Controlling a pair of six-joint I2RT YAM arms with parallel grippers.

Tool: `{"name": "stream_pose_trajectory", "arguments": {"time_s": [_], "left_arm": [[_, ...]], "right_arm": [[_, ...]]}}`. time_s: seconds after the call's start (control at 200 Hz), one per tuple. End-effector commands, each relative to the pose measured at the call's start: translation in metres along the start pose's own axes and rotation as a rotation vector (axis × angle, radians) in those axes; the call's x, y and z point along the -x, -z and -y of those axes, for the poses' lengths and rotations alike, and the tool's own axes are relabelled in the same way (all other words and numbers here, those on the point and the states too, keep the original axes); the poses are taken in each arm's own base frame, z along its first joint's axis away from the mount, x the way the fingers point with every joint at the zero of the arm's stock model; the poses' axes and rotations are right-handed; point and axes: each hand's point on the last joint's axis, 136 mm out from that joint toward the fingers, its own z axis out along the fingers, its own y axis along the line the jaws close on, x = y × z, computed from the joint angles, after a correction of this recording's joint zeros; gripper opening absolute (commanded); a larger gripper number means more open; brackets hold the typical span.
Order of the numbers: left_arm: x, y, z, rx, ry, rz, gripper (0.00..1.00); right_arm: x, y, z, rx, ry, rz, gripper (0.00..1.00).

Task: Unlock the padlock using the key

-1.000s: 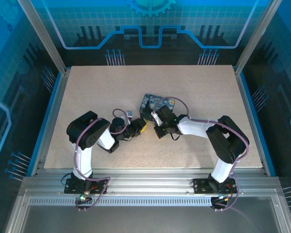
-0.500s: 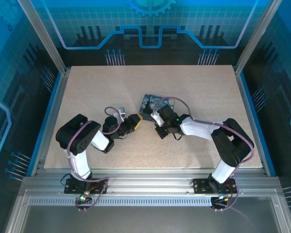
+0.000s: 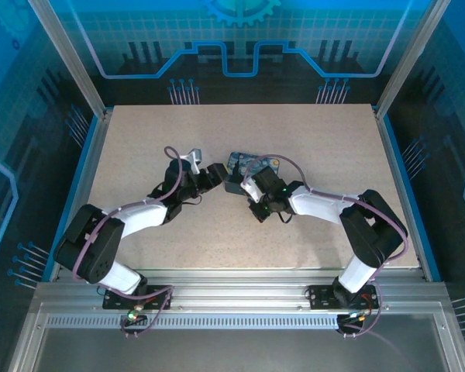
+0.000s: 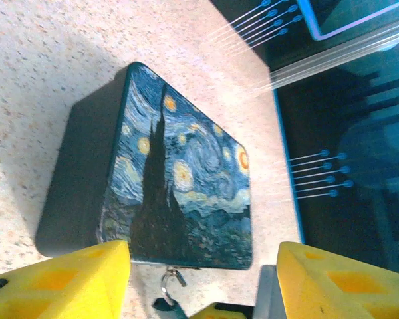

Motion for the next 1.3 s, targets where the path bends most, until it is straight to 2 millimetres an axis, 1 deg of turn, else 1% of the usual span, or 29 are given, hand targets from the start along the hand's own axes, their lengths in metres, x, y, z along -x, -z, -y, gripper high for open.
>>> {"name": "stream_pose_trajectory", "arguments": {"time_s": [0.0,0.275,0.485,0.695,0.861,1.006,1.096,1.211,1.296], "left_arm": [[-0.009,0.0,-0.031,0.162,-0.072,-0.075,0.61],[-0.007,-0.022,-0.031,0.155,-0.056,-0.108,0.6],[-0.007,-0.036,-0.028,0.146,-0.057,-0.147,0.59],[-0.011,-0.042,-0.031,0.141,-0.053,-0.169,0.58],[-0.012,-0.046,-0.028,0.122,-0.049,-0.183,0.57],[-0.013,-0.048,-0.029,0.122,-0.043,-0.189,0.57],[-0.015,-0.049,-0.03,0.121,-0.037,-0.194,0.57],[-0.018,-0.051,-0.031,0.114,-0.027,-0.206,0.57],[-0.02,-0.052,-0.032,0.112,-0.022,-0.212,0.56]], "right_arm": [[0.014,0.012,-0.005,0.02,0.047,0.014,0.0],[0.013,0.012,-0.002,-0.038,0.141,-0.041,0.0],[0.01,0.005,-0.001,-0.074,0.211,-0.088,0.0],[0.012,0.001,-0.002,-0.106,0.281,-0.068,0.0],[0.02,0.0,0.001,-0.142,0.337,-0.052,0.0],[0.025,-0.004,0.003,-0.16,0.384,-0.052,0.0],[0.026,-0.006,0.0,-0.154,0.41,-0.05,0.0],[0.03,-0.009,-0.007,-0.169,0.485,-0.03,0.0],[0.037,-0.007,-0.009,-0.175,0.496,-0.013,0.0]]}}
